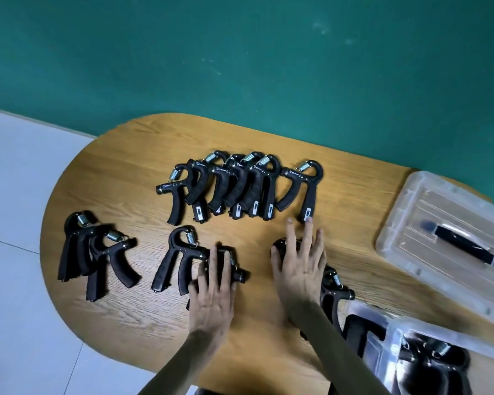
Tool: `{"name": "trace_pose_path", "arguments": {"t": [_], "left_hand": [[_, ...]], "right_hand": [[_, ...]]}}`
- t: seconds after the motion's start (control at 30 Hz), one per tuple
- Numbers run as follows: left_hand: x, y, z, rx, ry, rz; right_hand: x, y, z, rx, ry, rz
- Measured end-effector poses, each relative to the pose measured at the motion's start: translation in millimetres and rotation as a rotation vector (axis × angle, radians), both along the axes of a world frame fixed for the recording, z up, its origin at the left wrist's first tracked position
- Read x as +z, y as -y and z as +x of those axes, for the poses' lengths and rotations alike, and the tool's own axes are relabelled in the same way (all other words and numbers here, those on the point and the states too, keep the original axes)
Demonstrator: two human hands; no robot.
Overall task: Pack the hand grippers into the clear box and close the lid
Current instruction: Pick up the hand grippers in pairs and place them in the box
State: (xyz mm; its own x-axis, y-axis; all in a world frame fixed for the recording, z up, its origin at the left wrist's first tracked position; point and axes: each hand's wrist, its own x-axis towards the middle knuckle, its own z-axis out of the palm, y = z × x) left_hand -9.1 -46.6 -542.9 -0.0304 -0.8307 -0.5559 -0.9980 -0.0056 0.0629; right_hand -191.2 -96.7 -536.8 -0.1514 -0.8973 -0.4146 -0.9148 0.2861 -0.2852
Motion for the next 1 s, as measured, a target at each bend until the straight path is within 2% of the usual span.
{"name": "trace_pose_path", "arguments": {"t": [0.1,0.2,0.43,1.0], "left_hand": [[-12,-2,-1,0.007,-0.024,-0.166],[-16,0,-4,-0.009,-0.052,-0.228],[-16,11,-14,-0.009,-0.103,-0.253],[-13,23,-34,0.065,-0.142,-0.292]], "right_hand": [[-2,38,-9,-0.011,-0.036,-0.100],[-14,72,-16,-0.009,-0.072,-0.097],[-31,113,-13,0.015,-0.065,-0.095],[-31,118,-23,0.047,-0.162,-0.080]]}}
